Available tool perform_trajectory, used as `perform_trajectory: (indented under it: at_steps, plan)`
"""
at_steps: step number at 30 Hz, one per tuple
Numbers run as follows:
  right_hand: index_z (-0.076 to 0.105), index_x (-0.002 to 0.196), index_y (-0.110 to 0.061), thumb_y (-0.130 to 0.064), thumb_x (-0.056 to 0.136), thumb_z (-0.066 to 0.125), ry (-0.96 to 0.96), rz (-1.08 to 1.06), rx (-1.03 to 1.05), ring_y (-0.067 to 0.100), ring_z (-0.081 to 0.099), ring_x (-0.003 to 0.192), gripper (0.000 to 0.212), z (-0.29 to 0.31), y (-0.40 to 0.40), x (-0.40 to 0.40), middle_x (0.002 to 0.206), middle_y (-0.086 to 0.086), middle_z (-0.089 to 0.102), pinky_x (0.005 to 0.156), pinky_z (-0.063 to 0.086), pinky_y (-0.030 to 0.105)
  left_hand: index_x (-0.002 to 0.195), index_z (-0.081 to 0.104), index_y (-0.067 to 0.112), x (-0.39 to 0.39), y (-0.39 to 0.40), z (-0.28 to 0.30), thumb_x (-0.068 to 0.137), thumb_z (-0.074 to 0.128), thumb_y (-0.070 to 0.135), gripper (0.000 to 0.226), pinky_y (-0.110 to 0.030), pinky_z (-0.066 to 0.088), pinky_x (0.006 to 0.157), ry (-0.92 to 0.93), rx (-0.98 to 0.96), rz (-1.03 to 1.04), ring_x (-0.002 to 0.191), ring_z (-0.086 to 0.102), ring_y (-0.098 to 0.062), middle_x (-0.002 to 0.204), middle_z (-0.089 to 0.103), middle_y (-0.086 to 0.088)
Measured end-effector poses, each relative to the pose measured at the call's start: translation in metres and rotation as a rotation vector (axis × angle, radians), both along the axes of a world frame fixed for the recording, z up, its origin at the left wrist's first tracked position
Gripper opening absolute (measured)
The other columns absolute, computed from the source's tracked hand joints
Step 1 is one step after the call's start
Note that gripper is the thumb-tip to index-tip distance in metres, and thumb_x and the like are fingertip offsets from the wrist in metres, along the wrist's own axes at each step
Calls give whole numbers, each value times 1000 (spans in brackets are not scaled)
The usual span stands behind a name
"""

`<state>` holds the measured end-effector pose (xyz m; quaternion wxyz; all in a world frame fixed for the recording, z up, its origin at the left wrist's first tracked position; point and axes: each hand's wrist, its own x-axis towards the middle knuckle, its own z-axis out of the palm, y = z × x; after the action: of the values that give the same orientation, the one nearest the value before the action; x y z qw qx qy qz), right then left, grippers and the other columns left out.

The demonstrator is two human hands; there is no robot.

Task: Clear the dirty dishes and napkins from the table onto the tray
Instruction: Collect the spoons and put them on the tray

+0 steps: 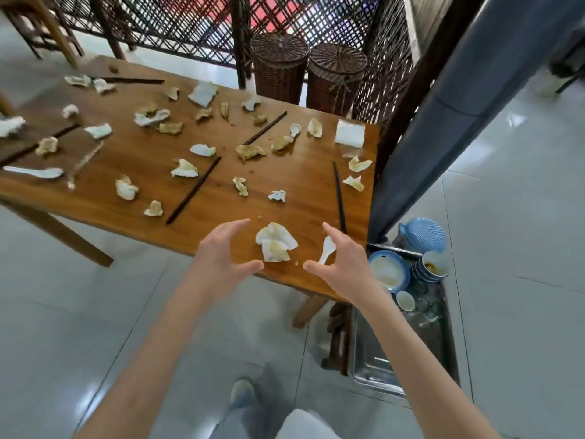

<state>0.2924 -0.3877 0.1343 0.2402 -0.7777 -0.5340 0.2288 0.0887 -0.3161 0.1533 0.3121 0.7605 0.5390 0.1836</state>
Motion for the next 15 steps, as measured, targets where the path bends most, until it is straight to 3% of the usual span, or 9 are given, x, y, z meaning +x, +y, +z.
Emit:
perform_trajectory:
  at_steps: [11, 15]
  plan:
    - [40, 140, -21, -42, 75, 75, 13, -170, -116, 19, 45, 128, 77, -32, 61, 21, 141, -2, 47, 101, 42, 37, 129, 51, 31, 18, 91, -56, 69, 81, 31, 67, -18, 35, 89, 9, -94, -125, 113, 43, -1, 133, 51, 9]
    - [43, 139, -21, -38, 77, 74, 30, -236, -159, 20, 49, 124, 71, -47, 77, 52, 139, -1, 50, 96, 44, 35, 128, 51, 33, 39, 118, -71, 70, 81, 33, 66, -19, 37, 87, 53, -118, -142, 116, 47, -7, 132, 51, 10]
